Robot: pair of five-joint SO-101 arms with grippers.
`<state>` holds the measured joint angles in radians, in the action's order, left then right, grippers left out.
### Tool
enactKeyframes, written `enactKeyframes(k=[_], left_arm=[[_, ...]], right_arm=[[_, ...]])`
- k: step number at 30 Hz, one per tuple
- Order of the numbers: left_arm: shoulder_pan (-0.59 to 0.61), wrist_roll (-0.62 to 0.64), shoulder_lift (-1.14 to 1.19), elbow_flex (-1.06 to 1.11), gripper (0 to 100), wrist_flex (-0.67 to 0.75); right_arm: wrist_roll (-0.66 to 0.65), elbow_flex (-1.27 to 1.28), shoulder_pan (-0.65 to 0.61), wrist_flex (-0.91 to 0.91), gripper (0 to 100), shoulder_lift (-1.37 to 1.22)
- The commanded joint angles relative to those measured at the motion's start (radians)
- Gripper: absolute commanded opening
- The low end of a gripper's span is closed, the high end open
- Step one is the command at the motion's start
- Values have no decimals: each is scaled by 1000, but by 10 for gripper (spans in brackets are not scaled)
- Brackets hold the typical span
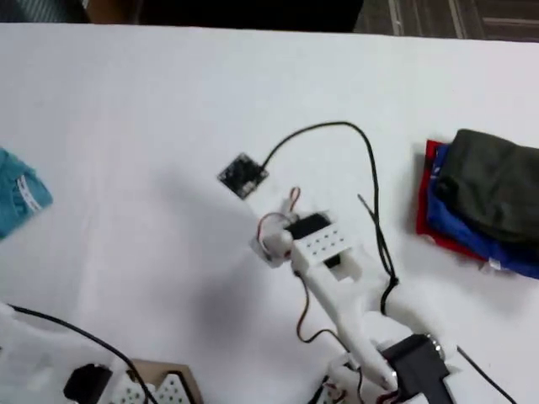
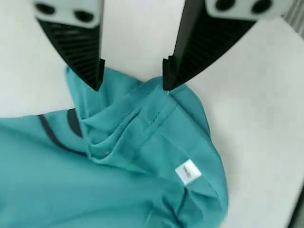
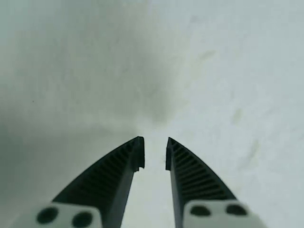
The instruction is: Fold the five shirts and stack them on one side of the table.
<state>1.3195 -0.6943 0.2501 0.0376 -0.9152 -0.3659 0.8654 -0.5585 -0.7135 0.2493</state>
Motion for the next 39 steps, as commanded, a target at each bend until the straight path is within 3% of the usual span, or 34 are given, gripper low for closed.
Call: enactKeyframes(k=[1,13,18,20,23,30,35,39], left_arm=[[38,17,127,-199,223,-60],[-8,12,635,-713,222,-430],[-89,14,758,-921,218,-669],[-135,20,776,-1012,167,-761],[-209,23,786,-1115,10,-864],[-350,181,663,-1081,26,-872],[-540,207,485,-895,26,-872],[-713,304,307,-710,26,-872]], right_arm=[[8,5,-5,27,88,41],[8,34,-5,58,87,41],[8,44,-5,76,87,42],[8,43,-5,76,87,42],[8,43,-5,76,87,42],[17,48,2,101,84,42],[172,48,61,133,86,42],[247,41,163,142,87,42]])
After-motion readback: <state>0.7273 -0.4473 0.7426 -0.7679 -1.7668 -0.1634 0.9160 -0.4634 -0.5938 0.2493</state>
